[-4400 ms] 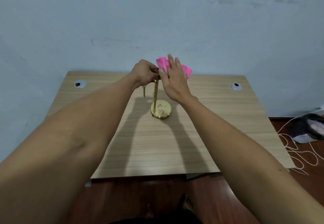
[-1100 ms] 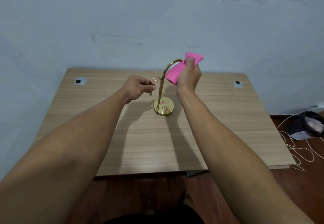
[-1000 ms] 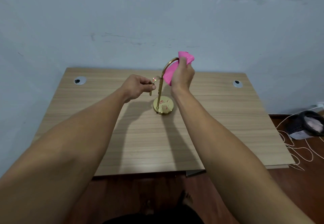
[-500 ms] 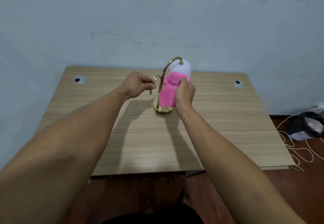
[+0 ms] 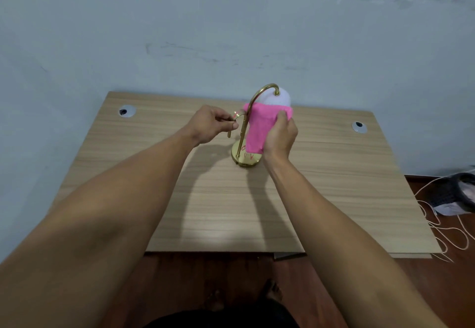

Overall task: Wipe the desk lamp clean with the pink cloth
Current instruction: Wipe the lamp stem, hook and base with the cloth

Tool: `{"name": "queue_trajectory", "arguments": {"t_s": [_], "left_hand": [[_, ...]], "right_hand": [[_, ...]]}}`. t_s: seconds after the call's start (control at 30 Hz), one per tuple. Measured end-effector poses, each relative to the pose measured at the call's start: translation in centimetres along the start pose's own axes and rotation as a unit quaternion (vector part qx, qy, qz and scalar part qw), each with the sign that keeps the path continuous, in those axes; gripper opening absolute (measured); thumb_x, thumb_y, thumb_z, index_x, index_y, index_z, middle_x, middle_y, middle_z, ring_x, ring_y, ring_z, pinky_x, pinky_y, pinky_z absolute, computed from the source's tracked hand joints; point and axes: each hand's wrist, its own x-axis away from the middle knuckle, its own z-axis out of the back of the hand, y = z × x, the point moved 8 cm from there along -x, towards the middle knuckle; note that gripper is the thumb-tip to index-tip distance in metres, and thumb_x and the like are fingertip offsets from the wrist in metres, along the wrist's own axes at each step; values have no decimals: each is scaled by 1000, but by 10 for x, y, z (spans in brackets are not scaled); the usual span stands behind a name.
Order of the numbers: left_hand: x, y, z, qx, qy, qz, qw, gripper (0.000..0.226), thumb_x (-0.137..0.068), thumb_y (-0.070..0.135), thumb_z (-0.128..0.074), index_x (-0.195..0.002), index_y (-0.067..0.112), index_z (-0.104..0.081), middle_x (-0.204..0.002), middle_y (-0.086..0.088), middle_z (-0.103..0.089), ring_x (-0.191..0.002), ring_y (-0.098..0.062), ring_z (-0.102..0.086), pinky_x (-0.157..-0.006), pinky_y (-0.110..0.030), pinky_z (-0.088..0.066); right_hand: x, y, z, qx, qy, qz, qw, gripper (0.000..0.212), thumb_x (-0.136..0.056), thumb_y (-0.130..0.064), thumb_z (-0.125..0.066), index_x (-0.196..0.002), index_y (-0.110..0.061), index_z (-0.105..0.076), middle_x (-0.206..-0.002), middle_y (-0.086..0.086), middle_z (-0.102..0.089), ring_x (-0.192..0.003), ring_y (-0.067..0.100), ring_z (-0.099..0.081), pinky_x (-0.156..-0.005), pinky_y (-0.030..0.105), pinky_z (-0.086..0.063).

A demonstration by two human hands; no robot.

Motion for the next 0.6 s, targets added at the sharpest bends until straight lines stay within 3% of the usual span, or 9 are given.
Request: {"name": "queue_trajectory", "arguments": {"t_s": [0.1, 0.17, 0.2, 0.27, 0.33, 0.47, 0.6], "left_hand": [[5, -9, -5, 42, 3, 17, 999, 24, -83, 6, -83, -102, -6, -75, -73, -3, -66, -52, 8, -56, -53, -3, -41], [8, -17, -8, 48, -2, 35, 998, 26, -82, 1, -83, -105, -4, -74, -74, -1, -62, -50, 10, -55, -51, -2, -40], [9, -20, -10, 49, -5, 42, 998, 24, -83, -1, -81, -105, -3, -73, -74, 0, -60, -50, 10, -54, -51, -3, -40], [12, -24, -14, 49, -11, 59, 997, 16, -87, -4, -75, -101, 3, -72, -76, -3, -57, -55, 6, -53, -54, -10, -40], [13, -27, -17, 46, -13, 72, 996, 17, -91, -5, -66, -92, 11, -71, -80, -6, -59, -60, -1, -56, -61, -22, -39], [11, -32, -17, 79, 5, 82, 994, 26, -92, -16, -54, -105, -2, -71, -88, -15, -63, -79, -24, -57, -77, -38, -47], [9, -36, -14, 73, 25, 79, 994, 20, -84, -18, -62, -97, -6, -73, -82, -14, -63, -84, -25, -51, -78, -41, -43]], "right_hand": [[14, -23, 4, 36, 26, 136, 990, 30, -105, -35, -42, -85, -23, -59, -72, -13, -58, -70, 8, -54, -71, 30, -46], [28, -32, -16, 109, -42, 219, 969, 25, -104, -35, -41, -97, -22, -61, -78, -17, -63, -77, 8, -59, -74, 25, -48], [35, -32, -28, 150, -87, 254, 951, 23, -104, -30, -43, -106, -17, -62, -90, -15, -66, -89, 15, -62, -82, 30, -50], [44, -26, -48, 246, -168, 317, 900, 30, -103, -20, -47, -127, -11, -61, -123, 2, -67, -118, 26, -56, -100, 41, -46], [49, -17, -61, 348, -203, 371, 837, 40, -101, -17, -50, -140, -11, -58, -143, 8, -57, -134, 29, -48, -110, 43, -41], [56, -14, -74, 482, -196, 436, 734, 48, -95, -23, -45, -142, -16, -56, -147, 14, -51, -128, 36, -48, -104, 49, -43], [59, -11, -77, 547, -215, 513, 625, 51, -86, -13, -52, -136, -9, -59, -144, 18, -54, -117, 42, -54, -96, 47, -44]]}}
